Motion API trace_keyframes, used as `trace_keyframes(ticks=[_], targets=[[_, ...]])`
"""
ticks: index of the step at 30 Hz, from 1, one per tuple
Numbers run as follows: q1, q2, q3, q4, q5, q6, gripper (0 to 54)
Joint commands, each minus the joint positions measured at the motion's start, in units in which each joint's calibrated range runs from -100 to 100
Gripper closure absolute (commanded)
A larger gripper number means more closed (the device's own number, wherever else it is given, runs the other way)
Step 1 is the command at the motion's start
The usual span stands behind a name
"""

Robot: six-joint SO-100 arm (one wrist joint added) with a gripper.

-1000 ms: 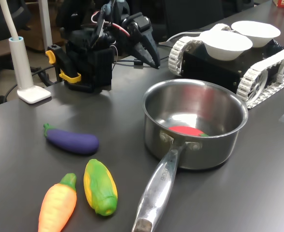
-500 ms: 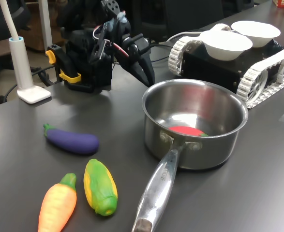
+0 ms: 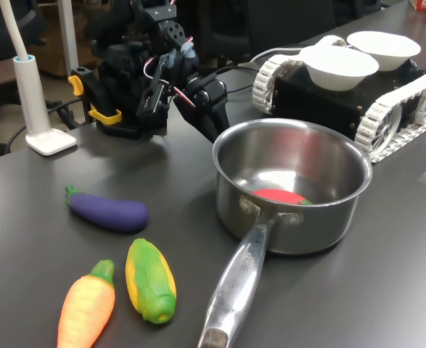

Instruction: Pick up the chilli and place them in the pan

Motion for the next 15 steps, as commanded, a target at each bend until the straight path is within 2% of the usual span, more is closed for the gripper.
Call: trace_keyframes(ticks=[1, 15], targets=[[-0.83, -0.75, -0.73, -3.81, -0.54, -0.65, 53.6], [-0.72, -0.75, -0.64, -3.64, -0.29, -0.65, 53.6]])
